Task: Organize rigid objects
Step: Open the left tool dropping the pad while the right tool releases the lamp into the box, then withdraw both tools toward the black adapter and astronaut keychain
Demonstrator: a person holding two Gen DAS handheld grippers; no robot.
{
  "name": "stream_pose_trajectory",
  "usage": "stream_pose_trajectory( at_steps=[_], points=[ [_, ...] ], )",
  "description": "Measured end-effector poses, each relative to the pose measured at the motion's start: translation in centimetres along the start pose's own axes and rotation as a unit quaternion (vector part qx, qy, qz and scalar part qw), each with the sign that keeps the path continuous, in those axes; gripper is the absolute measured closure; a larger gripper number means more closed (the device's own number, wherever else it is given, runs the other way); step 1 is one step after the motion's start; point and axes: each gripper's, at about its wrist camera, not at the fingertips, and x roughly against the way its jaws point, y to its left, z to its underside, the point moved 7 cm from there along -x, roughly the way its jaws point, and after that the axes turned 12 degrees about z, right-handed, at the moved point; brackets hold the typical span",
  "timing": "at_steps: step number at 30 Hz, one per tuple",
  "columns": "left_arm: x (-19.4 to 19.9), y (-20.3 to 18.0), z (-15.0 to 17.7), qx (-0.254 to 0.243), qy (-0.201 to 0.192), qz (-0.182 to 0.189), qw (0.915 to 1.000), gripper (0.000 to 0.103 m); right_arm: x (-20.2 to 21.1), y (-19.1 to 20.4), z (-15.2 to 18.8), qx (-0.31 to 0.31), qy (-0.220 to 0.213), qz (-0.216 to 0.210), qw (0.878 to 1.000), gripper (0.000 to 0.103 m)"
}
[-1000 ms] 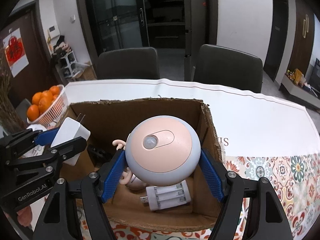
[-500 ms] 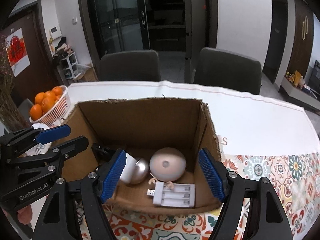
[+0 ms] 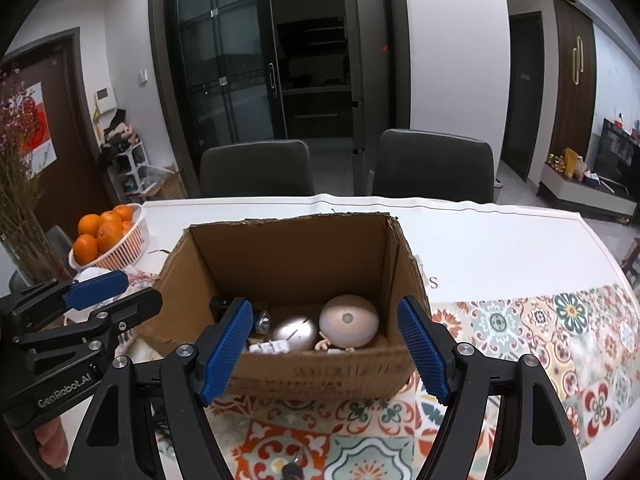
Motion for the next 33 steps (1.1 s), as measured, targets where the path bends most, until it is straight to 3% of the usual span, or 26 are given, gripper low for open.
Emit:
stream_pose_trajectory(
  at_steps=[11,24,33],
  points=[
    [3.7,0.9,2.7,0.0,-0.016,-0.003,0.9999,0.055,3.6,1.2,1.8,-0.027,-0.025,0.02,0.999,0.027],
    [6.9,1.9,5.3,-0.013,-0.03,-0.005,0.9994,0.046,6.3,2.7,5.0,-0.065,-0.01,0.023,0.998,0.027],
    [8.3,2.9,6.8,-0.031,-0.04,-0.016,0.9986,0.033,7.4,3.5,8.0,-0.12,0.002,0.036,0.992,0.027]
  ],
)
